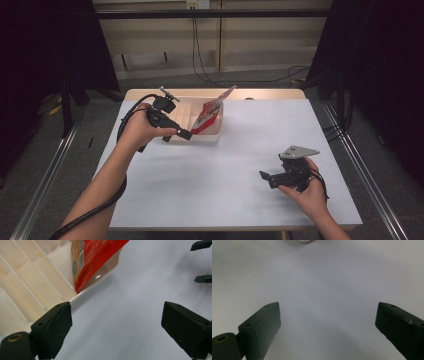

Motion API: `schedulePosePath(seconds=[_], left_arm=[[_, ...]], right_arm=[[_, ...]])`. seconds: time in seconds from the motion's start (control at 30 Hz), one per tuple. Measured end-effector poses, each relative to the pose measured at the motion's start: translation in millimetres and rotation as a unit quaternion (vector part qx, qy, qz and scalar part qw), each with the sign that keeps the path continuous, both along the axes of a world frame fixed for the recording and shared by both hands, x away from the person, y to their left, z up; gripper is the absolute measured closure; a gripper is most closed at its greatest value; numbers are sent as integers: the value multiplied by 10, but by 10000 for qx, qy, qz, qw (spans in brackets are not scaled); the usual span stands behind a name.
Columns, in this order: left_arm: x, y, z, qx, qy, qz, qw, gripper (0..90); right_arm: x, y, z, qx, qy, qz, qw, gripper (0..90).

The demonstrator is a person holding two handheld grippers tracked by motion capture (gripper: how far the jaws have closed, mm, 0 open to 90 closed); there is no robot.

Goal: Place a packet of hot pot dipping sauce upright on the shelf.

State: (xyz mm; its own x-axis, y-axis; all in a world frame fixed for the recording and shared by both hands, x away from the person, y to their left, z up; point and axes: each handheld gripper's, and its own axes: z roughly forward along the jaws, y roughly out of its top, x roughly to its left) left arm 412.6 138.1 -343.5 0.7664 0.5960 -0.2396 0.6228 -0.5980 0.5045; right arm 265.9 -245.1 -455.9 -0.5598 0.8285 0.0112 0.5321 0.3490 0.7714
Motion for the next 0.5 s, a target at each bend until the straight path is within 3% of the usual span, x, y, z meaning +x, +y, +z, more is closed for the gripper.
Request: schedulePosePath(seconds=[0.5], left_arm=[[-74, 93, -189, -59, 61, 35, 10000, 100]], right_arm=[[0, -4, 3, 0, 1, 17, 10000, 58]])
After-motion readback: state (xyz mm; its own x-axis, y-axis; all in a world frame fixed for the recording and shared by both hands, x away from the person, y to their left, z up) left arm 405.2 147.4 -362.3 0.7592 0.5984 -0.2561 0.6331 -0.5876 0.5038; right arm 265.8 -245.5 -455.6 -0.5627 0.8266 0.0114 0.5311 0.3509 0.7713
